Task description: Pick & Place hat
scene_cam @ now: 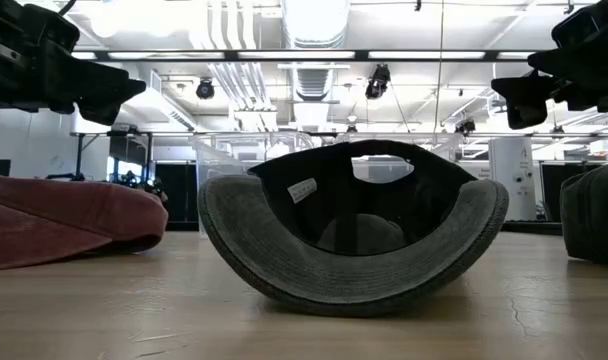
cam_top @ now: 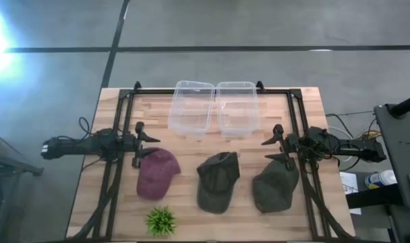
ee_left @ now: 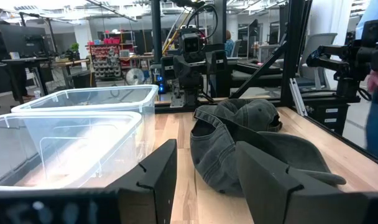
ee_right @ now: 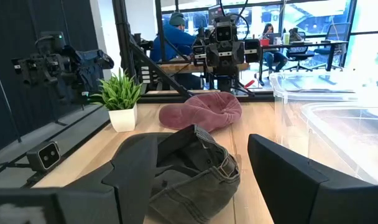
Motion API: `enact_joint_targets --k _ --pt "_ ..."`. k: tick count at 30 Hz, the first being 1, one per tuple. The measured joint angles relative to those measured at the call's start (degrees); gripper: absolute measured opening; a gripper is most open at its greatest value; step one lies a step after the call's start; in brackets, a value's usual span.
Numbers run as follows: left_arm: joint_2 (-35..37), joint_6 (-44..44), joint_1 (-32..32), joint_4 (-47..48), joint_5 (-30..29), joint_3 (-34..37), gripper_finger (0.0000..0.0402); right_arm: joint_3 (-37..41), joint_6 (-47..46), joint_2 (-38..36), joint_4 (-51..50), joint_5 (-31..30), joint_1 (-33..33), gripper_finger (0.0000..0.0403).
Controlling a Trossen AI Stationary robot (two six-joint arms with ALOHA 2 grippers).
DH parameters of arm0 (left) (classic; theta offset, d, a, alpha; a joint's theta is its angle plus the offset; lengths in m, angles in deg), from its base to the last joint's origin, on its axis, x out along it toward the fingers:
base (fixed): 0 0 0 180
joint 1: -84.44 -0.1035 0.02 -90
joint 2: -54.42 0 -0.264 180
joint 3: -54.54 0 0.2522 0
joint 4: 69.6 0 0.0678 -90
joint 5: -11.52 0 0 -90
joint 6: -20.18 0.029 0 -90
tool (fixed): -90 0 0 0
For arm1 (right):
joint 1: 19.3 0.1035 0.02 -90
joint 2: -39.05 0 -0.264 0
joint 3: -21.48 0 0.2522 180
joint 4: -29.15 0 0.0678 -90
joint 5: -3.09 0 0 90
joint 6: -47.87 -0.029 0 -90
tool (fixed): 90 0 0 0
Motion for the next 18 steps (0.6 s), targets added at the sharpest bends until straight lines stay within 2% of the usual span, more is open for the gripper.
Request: enact_joint_targets --k 3,10,18 --pt "0.0 0.0 0.0 0.0 0.0 0.0 0.0158 0.0 -5.2 0.0 0.0 0.0 0.0 0.0249" --pt "0.0 0.0 0.0 0.0 0.0 0.0 0.0158 0.0 -39.6 0.0 0.0 0.0 0.0 0.0249" --pt "0.0 0.0 0.0 0.0 0.0 0.0 0.0158 0.0 -64.0 0.0 1.3 -0.6 0.0 0.0249"
